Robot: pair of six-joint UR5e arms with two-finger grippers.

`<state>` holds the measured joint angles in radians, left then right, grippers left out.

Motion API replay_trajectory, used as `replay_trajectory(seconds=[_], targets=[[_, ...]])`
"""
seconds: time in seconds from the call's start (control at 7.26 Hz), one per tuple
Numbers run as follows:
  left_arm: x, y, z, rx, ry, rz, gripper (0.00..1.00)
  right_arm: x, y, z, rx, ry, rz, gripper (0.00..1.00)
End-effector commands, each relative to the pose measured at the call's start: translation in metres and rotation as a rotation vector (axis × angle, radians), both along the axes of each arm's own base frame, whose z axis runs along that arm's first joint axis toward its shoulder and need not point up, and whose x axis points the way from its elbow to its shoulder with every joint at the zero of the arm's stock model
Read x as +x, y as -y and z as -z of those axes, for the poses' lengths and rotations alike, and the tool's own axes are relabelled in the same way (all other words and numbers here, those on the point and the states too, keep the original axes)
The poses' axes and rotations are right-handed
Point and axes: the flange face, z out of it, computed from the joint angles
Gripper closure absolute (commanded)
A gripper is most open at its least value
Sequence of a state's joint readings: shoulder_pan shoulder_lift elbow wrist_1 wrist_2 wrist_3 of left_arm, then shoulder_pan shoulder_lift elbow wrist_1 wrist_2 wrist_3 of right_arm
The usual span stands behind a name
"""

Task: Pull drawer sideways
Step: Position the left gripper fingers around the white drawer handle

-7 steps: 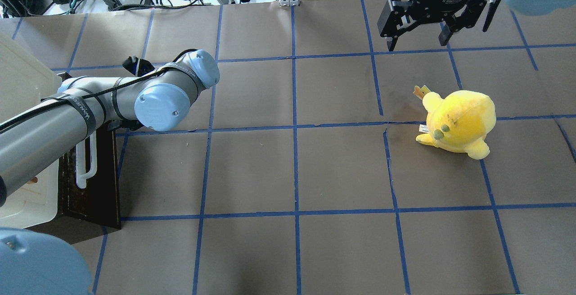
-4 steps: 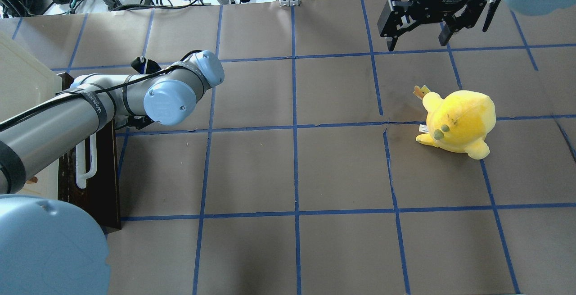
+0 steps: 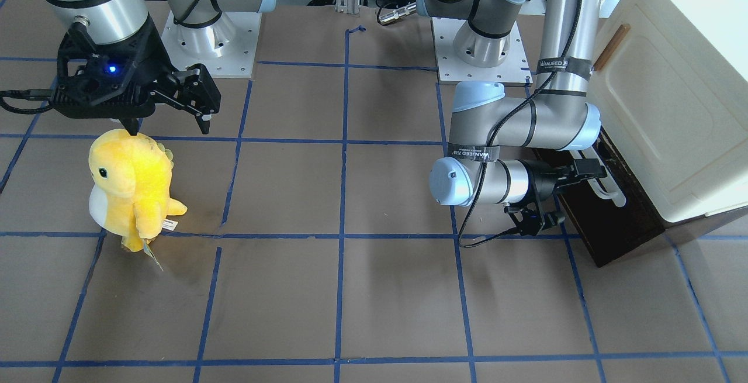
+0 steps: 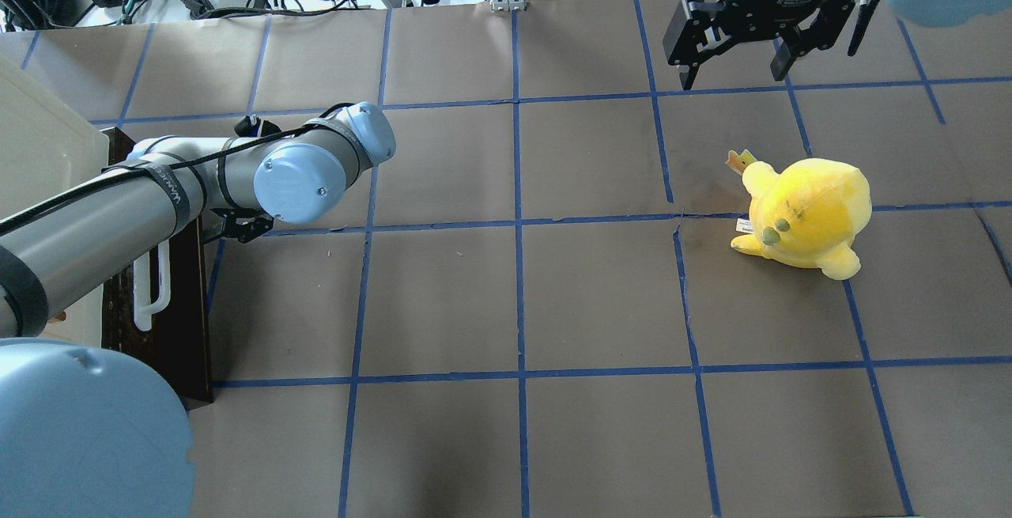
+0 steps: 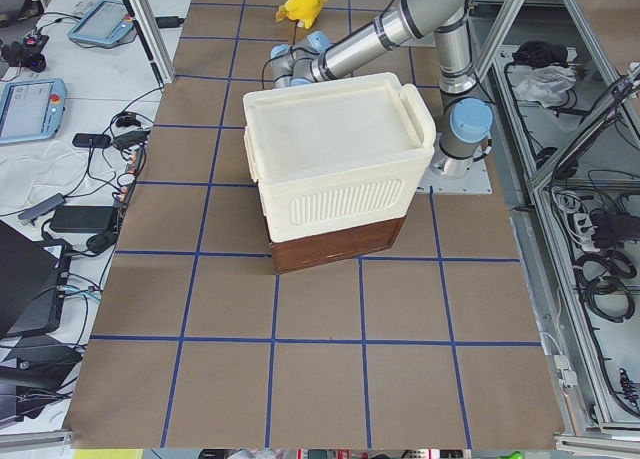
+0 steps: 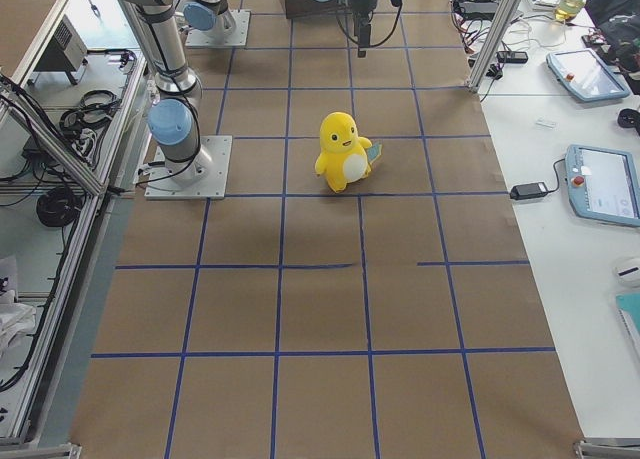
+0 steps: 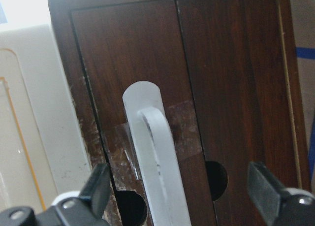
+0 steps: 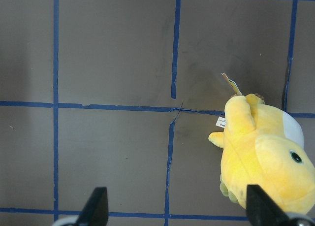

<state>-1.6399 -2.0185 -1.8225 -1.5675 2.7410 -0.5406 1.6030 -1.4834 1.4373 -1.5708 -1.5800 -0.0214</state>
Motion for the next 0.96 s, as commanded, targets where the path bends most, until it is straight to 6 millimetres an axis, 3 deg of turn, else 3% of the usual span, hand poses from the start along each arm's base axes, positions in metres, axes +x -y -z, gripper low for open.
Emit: replay_trajectory(seconds=[0.0,0.83], targets=[[0.0,-0.004,-0.003,0.025,0.005,0.004,0.01,0.0,0.0,0.0,0.0,0.0,0.0,0.0],[0.009,-0.011,0.008,0.05,0.008,-0.014,0.02,0.0,0.0,0.0,0.0,0.0,0.0,0.0]])
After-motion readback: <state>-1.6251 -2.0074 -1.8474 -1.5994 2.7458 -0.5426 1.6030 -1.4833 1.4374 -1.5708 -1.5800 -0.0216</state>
